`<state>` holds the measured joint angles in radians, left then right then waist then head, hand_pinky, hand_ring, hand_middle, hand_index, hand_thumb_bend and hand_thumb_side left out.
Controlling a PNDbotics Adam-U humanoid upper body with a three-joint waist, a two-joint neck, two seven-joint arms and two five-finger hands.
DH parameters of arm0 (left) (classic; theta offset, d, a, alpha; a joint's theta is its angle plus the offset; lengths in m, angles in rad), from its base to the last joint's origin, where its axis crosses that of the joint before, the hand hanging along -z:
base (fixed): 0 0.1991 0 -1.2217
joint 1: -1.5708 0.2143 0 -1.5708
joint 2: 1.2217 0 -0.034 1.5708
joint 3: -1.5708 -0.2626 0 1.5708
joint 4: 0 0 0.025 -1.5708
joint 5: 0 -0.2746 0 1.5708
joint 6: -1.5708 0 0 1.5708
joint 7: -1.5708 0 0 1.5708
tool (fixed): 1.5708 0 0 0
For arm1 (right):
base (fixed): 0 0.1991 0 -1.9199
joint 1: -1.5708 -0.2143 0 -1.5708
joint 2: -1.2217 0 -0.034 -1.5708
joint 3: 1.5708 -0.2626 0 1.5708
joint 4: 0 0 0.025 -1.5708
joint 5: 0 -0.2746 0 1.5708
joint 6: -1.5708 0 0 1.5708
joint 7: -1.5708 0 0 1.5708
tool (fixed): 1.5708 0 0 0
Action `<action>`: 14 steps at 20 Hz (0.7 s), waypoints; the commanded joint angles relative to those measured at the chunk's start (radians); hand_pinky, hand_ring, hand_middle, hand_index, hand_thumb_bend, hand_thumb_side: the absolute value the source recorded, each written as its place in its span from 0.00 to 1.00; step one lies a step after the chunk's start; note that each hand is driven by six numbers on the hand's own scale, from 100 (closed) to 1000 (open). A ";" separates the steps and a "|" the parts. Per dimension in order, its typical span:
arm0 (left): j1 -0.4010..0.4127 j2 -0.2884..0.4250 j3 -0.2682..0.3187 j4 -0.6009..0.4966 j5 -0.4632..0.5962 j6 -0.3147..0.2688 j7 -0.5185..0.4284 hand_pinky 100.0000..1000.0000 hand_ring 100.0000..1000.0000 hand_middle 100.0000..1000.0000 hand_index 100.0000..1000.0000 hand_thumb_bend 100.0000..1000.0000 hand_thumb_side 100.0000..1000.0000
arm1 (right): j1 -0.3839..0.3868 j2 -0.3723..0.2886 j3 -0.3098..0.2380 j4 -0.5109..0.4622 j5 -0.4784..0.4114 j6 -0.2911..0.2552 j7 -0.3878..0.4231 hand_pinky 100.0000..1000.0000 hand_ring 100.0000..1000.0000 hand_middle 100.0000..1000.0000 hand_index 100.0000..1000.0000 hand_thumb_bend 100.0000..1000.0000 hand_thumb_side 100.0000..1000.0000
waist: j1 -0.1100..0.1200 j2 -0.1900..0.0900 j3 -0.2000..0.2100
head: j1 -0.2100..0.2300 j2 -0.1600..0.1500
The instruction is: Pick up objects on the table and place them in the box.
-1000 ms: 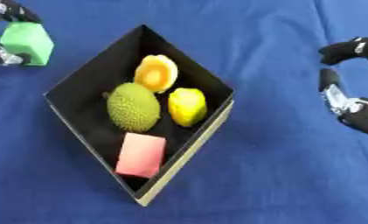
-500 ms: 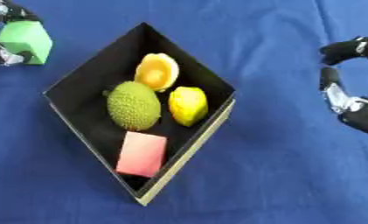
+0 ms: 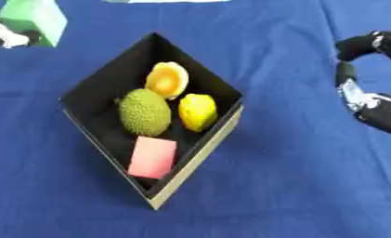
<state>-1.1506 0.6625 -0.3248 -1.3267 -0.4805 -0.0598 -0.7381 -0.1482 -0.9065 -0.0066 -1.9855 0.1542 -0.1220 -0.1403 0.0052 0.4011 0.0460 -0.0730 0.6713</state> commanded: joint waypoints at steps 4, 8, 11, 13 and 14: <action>-0.041 -0.028 -0.093 -0.155 0.172 0.065 -0.085 0.85 0.79 0.70 0.82 0.00 0.00 | -0.011 -0.051 -0.019 -0.014 -0.040 0.006 0.017 0.80 0.64 0.58 0.74 0.00 0.48 | 0.002 -0.054 -0.002 | -0.038 0.032; -0.038 -0.062 -0.148 -0.215 0.242 0.106 -0.136 0.85 0.79 0.69 0.82 0.00 0.04 | -0.024 -0.060 -0.019 -0.014 -0.063 0.006 0.030 0.80 0.64 0.58 0.74 0.00 0.48 | 0.005 -0.071 -0.005 | -0.043 0.040; -0.035 -0.074 -0.182 -0.235 0.269 0.127 -0.162 0.85 0.79 0.69 0.81 0.00 0.09 | -0.031 -0.065 -0.020 -0.014 -0.074 0.007 0.038 0.80 0.64 0.58 0.74 0.00 0.48 | 0.008 -0.077 -0.006 | -0.039 0.044; -0.032 -0.080 -0.200 -0.241 0.285 0.135 -0.167 0.86 0.78 0.69 0.82 0.01 0.12 | -0.037 -0.066 -0.020 -0.014 -0.080 0.008 0.040 0.80 0.64 0.58 0.74 0.00 0.48 | 0.009 -0.078 -0.007 | -0.039 0.047; -0.031 -0.085 -0.206 -0.244 0.292 0.138 -0.168 0.86 0.78 0.69 0.82 0.01 0.13 | -0.039 -0.066 -0.020 -0.014 -0.083 0.008 0.041 0.80 0.64 0.58 0.74 0.00 0.48 | 0.010 -0.077 -0.007 | -0.038 0.048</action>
<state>-1.1684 0.5703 -0.5297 -1.5510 -0.2024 0.0737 -0.8996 -0.1769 -0.9354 -0.0123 -1.9855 0.0794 -0.1124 -0.1033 0.0171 0.3501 0.0405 -0.1120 0.7147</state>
